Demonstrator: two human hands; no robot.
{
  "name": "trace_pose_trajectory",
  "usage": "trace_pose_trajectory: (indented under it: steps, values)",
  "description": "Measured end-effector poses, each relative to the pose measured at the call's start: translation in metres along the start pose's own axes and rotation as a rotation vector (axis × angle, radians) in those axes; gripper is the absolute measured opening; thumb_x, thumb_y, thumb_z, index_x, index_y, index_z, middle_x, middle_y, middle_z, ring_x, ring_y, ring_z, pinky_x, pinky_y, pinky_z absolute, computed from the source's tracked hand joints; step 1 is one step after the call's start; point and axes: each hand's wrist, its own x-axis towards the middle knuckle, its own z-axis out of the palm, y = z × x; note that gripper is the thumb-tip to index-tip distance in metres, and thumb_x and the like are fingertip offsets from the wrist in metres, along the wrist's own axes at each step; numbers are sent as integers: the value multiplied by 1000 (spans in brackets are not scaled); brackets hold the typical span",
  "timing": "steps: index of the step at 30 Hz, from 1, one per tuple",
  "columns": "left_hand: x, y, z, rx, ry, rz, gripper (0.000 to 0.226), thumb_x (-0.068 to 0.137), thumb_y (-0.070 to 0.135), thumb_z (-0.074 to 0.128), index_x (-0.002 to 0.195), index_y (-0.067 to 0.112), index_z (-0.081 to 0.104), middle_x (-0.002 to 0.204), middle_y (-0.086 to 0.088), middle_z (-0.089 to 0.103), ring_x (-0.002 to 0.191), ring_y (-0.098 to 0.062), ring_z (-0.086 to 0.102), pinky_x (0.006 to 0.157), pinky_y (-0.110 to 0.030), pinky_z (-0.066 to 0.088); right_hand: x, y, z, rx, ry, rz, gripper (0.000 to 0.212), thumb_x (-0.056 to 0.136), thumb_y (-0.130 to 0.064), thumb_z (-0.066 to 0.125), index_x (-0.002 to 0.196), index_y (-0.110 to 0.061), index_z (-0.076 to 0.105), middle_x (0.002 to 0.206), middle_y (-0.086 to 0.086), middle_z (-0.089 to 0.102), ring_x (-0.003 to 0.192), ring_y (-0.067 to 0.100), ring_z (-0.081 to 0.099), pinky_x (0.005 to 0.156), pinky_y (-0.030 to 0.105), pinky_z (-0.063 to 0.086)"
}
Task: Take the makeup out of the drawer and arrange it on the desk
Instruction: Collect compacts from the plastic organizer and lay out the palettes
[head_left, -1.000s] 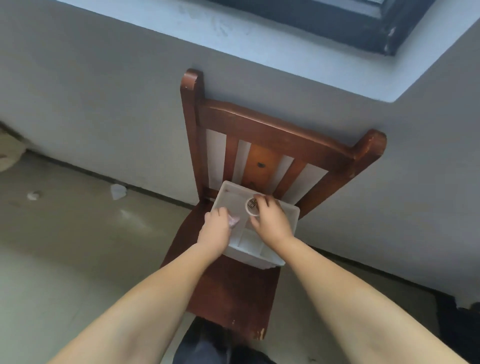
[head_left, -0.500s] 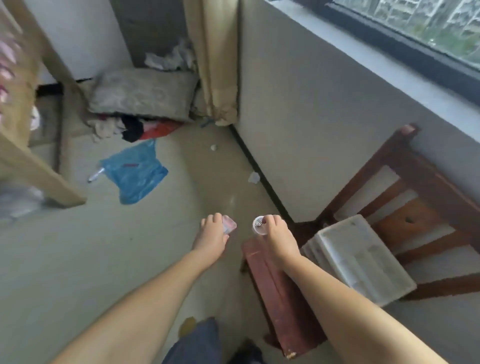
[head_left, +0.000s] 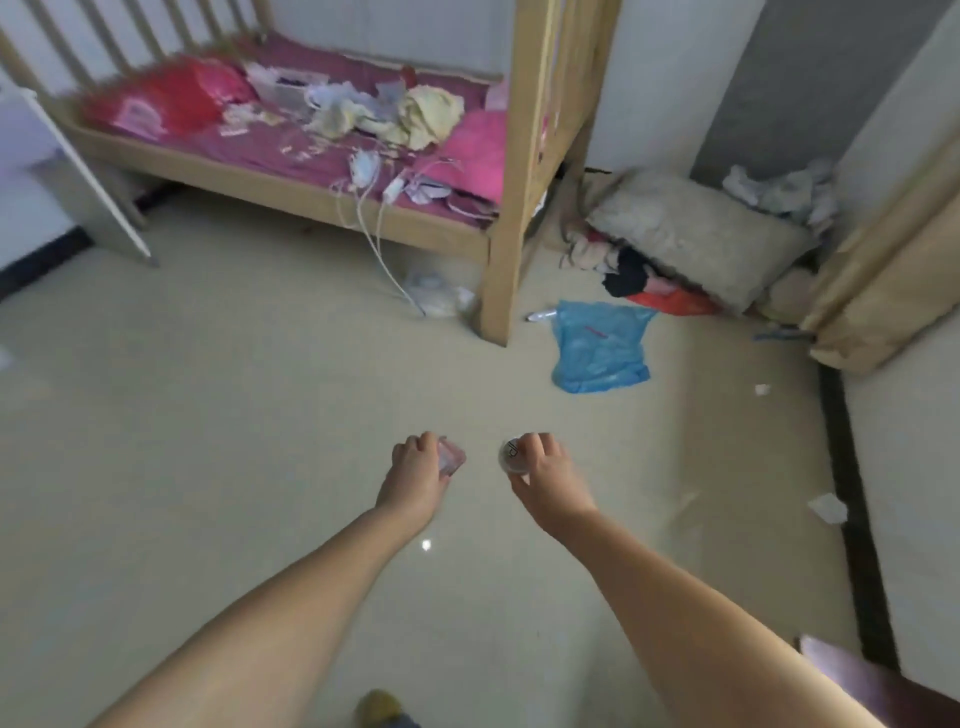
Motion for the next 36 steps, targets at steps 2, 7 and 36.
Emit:
trace_pose_trajectory:
  steps: [2,7,36]
  values:
    - [3,-65,-28,3,32,-70,31,91,20,57,115,6,43,118,-13,49,113,-29,42,82,-36,43,28,-61,29,-14,-39,-68,37,91,-23,53,124,-11,44,126,8,47,115,26,44,86,33,42]
    - [0,-209,-91,-22,126,-266,31,90,21,57,115,7,44,117,-11,50,110,-27,44,75,-33,41,88,-196,86,-59,-155,-275,38,90,-23,52,124,-11,43,128,6,45,118,24,42,79,29,42]
    - [230,-804,-412,-130,419,-932,34,96,24,48,121,2,40,124,-15,46,114,-29,44,93,-31,35,539,-864,363,-159,-428,-1082,40,91,-26,53,126,-12,43,126,7,46,113,25,46,81,33,48]
